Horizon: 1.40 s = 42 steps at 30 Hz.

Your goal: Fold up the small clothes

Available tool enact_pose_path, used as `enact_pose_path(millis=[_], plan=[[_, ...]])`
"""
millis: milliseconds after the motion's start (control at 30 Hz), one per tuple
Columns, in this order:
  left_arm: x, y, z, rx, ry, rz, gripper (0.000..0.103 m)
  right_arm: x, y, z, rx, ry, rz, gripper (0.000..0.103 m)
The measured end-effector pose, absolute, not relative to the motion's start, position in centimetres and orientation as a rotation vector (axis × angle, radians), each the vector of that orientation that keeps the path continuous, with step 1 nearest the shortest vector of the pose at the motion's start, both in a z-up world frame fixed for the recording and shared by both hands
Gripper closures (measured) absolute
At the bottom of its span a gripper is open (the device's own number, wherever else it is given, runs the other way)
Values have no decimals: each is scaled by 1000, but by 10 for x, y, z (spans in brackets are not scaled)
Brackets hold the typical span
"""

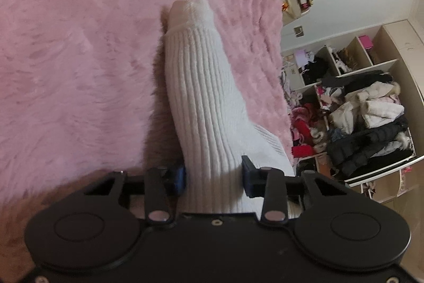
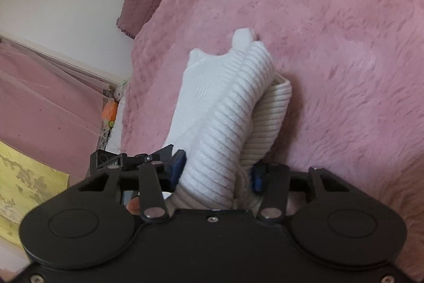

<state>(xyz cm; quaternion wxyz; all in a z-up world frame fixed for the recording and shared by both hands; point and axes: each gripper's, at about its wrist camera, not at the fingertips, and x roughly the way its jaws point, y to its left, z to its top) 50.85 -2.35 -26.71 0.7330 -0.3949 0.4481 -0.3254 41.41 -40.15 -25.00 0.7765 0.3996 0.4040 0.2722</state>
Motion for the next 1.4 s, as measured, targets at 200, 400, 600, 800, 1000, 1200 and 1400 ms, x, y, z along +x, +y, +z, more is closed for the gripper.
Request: enact_pose_path(millis=[200,400,600,800,1000,1200,1400], plan=[[495,-9,-234,-871,927,-739,66,408,-387,-219,854,815,628,57],[457,36,-184,-845,865,-706,66,401,-349,-183,810,794,724,57],[403,85,-160,-806,840,-647,65,376,-301,-174,761,796,806,57],[362,113,-190,-790,885,-579,65,349,-267,-208,740,867,791,57],[339,127,-255,-848,970,-517,64,327,-262,-253,764,944,719,60],[335,131,-265,-863,945,-528,62,321,-271,-266,811,925,699,60],[337,132,-258,-826,968,-508,59,317,-277,-277,850,915,704,56]])
